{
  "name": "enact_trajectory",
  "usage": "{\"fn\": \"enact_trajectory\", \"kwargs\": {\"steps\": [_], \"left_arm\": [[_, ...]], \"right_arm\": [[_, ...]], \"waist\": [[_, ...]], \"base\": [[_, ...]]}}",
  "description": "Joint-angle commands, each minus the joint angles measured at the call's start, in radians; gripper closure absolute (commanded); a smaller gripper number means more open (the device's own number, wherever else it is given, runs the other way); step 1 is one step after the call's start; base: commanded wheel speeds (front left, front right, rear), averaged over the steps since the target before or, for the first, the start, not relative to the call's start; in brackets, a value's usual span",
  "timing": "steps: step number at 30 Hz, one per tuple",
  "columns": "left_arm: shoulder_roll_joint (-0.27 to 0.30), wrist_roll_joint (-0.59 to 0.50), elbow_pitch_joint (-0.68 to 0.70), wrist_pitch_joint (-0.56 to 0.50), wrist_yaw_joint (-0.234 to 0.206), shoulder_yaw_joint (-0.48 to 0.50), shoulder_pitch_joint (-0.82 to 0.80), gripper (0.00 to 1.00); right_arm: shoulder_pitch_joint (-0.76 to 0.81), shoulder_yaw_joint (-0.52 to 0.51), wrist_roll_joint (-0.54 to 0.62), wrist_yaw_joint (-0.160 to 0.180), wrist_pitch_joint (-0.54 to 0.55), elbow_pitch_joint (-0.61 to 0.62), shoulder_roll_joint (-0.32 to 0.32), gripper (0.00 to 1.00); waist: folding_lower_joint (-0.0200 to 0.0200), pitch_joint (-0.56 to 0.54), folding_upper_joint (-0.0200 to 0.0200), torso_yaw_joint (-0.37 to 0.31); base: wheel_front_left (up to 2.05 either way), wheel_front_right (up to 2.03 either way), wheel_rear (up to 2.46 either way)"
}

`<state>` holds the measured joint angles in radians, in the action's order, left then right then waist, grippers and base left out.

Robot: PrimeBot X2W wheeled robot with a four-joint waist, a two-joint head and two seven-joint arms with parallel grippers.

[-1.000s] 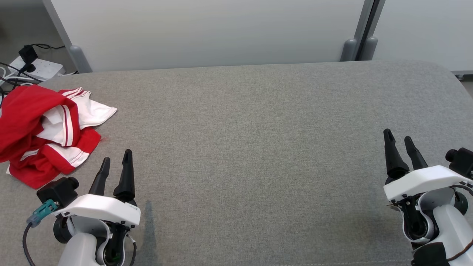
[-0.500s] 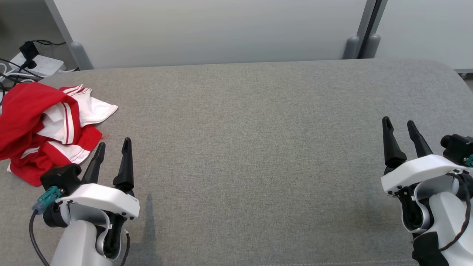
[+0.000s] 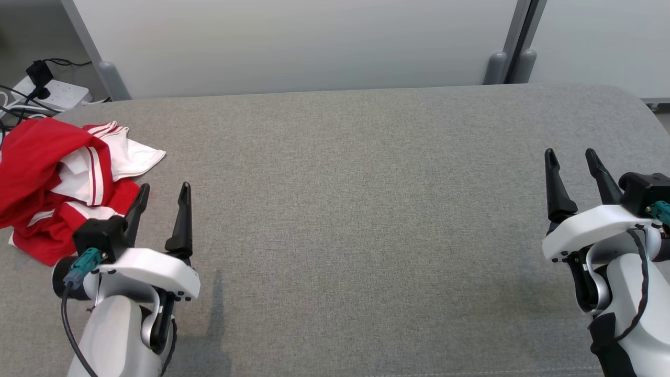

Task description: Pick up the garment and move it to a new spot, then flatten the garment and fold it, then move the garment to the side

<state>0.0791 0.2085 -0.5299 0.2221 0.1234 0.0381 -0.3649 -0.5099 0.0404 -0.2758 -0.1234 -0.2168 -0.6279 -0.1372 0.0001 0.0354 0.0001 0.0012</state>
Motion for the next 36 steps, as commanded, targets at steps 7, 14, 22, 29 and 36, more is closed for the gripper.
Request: {"fn": "enact_trajectory", "kwargs": {"steps": [7,14,22,29,36], "left_arm": [[0.028,-0.114,0.006,0.034,0.007,0.039,-0.096,0.00],[0.025,-0.140,-0.012,0.040,0.007,0.062,-0.102,0.00],[0.018,-0.145,-0.022,0.040,0.007,0.077,-0.100,0.00],[0.005,-0.141,-0.015,0.040,0.005,0.089,-0.110,0.00],[-0.006,-0.135,-0.007,0.040,0.000,0.114,-0.100,0.00]], "right_arm": [[-0.071,0.010,0.120,-0.007,-0.039,-0.003,-0.010,0.00],[-0.077,-0.003,0.151,-0.007,-0.045,-0.010,-0.010,0.00],[-0.075,-0.014,0.158,-0.007,-0.045,-0.012,-0.004,0.00],[-0.072,0.031,0.147,-0.007,-0.045,0.024,0.000,0.00],[-0.072,0.081,0.128,-0.007,-0.045,0.033,0.010,0.00]], "waist": [[0.0000,0.000,-0.0001,0.000],[0.0000,-0.003,-0.0001,0.001],[0.0000,-0.003,-0.0001,0.002],[0.0000,0.019,-0.0001,0.052],[0.0000,0.031,-0.0001,0.180]], "base": [[0.00,0.00,0.00],[0.00,0.00,0.00],[0.00,0.00,0.00],[0.00,0.00,0.00],[0.00,0.00,0.00]]}}
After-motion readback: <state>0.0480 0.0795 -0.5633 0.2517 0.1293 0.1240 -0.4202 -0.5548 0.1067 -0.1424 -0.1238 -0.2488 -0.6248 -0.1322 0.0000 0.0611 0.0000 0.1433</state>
